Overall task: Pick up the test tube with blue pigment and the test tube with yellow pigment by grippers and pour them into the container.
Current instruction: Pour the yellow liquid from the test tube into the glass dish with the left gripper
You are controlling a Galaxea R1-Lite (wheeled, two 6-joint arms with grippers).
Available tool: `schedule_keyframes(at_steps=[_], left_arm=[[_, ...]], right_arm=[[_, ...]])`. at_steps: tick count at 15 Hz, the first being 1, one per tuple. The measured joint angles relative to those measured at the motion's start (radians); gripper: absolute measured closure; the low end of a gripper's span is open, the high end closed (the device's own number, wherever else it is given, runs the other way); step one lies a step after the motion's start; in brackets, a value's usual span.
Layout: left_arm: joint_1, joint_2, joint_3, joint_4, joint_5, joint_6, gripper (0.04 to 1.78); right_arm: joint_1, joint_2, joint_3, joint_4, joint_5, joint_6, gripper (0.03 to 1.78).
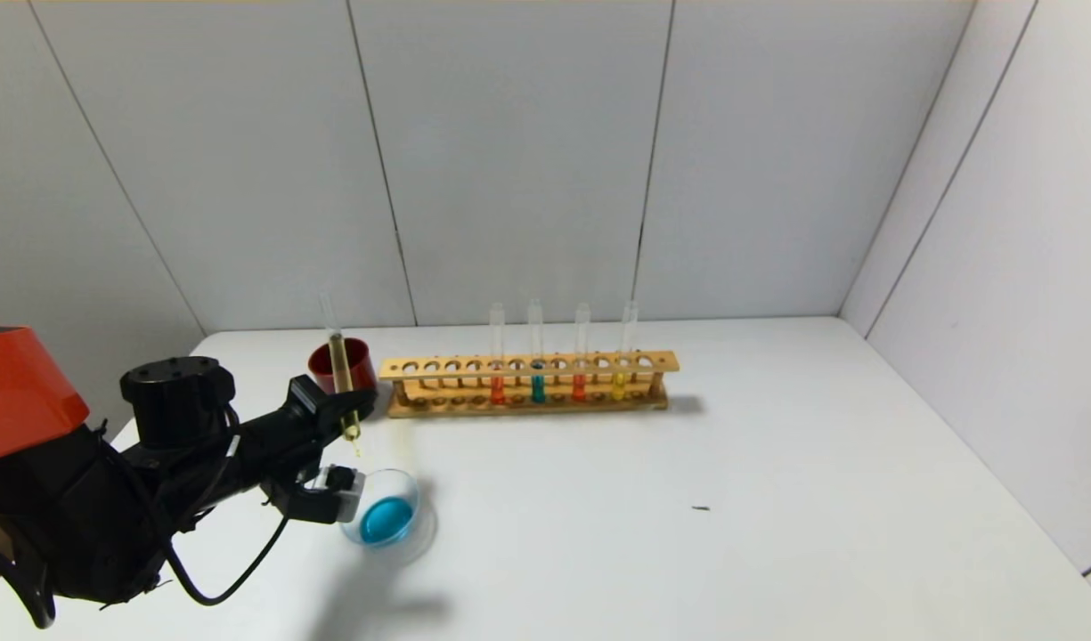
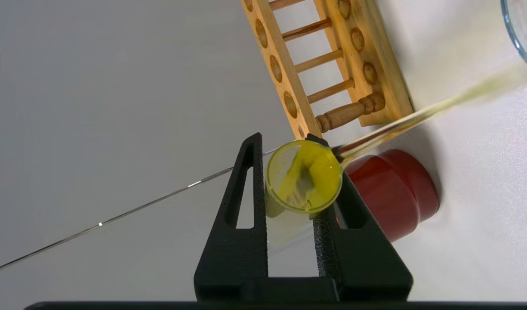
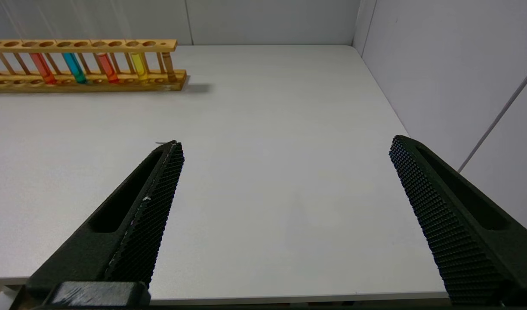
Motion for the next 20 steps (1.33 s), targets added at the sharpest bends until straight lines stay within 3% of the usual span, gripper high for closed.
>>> schedule_keyframes(at_steps=[20], left_arm=[[-0.012,0.022,-0.001,-0.06,0.013,0.052,1.48]], right_arm=[[0.0,0.0,0.0,0.0,0.0,0.0,0.06]])
